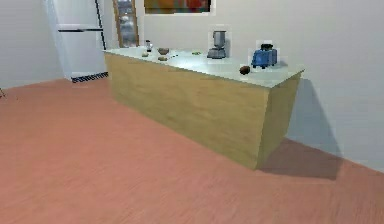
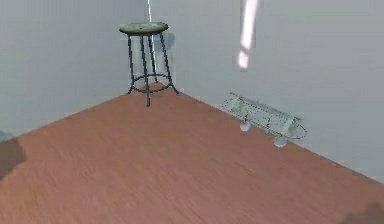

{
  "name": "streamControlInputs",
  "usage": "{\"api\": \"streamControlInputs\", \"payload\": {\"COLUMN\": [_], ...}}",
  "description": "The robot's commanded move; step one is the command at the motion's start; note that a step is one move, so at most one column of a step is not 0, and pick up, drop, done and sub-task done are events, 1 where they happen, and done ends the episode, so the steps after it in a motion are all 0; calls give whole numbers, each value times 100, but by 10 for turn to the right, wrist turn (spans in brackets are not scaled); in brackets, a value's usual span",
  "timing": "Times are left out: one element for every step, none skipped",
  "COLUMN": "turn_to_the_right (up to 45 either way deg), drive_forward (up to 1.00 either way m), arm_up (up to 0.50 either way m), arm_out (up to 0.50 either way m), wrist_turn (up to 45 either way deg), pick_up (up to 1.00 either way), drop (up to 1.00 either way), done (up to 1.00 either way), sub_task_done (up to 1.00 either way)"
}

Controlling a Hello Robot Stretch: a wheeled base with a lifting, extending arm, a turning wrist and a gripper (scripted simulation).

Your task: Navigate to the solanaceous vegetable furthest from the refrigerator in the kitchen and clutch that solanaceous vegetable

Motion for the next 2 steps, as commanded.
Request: {"api": "streamControlInputs", "payload": {"turn_to_the_right": [-150, 0], "drive_forward": [0, 100], "arm_up": [0, 0], "arm_out": [0, 0], "wrist_turn": [0, 0], "pick_up": [0, 0], "drop": [0, 0], "done": [0, 0], "sub_task_done": [0, 0]}}
